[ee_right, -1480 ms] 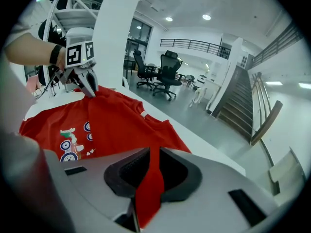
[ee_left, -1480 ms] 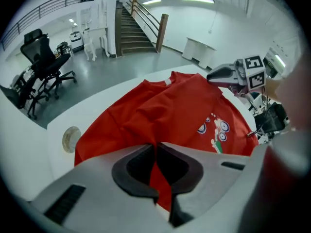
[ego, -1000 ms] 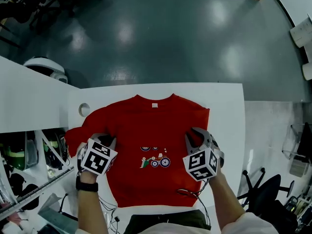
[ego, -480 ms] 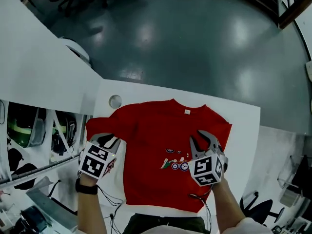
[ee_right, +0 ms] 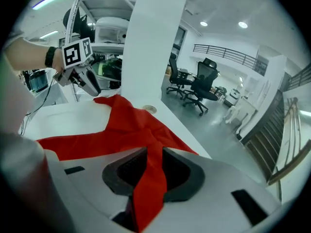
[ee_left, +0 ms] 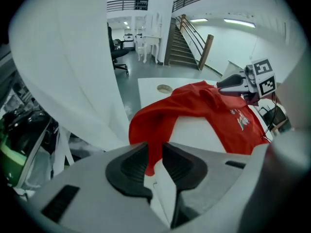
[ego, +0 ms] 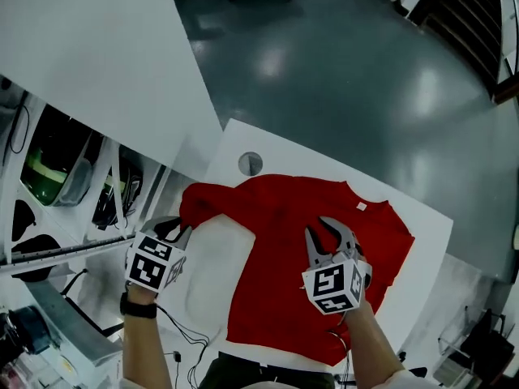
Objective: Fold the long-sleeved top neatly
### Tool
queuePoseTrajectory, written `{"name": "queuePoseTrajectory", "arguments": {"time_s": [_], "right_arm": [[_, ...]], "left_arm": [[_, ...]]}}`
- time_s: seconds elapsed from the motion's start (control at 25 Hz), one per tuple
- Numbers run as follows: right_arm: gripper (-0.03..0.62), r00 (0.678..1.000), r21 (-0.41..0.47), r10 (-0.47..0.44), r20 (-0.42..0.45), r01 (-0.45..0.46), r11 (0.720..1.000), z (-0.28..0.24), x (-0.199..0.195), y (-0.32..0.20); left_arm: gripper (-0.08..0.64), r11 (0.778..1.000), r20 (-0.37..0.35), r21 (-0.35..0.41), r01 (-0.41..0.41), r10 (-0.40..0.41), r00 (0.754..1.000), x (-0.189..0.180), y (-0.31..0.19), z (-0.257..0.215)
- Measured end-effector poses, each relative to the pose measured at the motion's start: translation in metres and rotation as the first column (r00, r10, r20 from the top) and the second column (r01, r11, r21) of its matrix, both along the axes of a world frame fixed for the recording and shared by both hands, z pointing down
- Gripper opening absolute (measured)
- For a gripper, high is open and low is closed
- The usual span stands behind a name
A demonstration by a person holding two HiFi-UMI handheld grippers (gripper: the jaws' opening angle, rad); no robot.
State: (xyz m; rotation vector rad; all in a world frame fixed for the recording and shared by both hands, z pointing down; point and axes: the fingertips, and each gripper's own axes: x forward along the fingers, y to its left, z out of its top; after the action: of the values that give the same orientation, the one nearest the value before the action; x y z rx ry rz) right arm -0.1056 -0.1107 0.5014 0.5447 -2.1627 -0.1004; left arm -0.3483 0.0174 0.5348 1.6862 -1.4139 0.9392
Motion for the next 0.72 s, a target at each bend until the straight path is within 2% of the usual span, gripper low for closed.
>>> {"name": "queuePoseTrajectory", "arguments": {"time_s": [0.2, 0.4, 0.56, 0.72], "right_arm": [[0.107, 0.999, 0.007, -0.053, -0.006, 0.053, 0.999, 0.002, -0.043, 0.006], [0.107, 0.996, 0.023, -0.090, -0.004, 0.090, 0.996, 0.000, -0.075, 0.014], [0.107, 0.993, 0.030, -0.118, 0.005, 0.118, 0.993, 0.001, -0.098, 0.023], [0.107, 0.992, 0.025, -0.129, -0.004, 0.129, 0.991, 0.009, -0.111, 0.030]], "left_arm": [[0.094, 0.998, -0.018, -0.005, 0.065, -0.065, 0.998, -0.040, 0.020, 0.021], [0.094, 0.995, -0.043, -0.029, 0.092, -0.093, 0.995, -0.064, 0.035, 0.050], [0.098, 0.996, -0.060, -0.072, 0.062, -0.066, 0.996, -0.069, 0.051, 0.079], [0.137, 0.994, -0.097, -0.105, -0.025, 0.015, 0.995, -0.055, 0.061, 0.100]]}}
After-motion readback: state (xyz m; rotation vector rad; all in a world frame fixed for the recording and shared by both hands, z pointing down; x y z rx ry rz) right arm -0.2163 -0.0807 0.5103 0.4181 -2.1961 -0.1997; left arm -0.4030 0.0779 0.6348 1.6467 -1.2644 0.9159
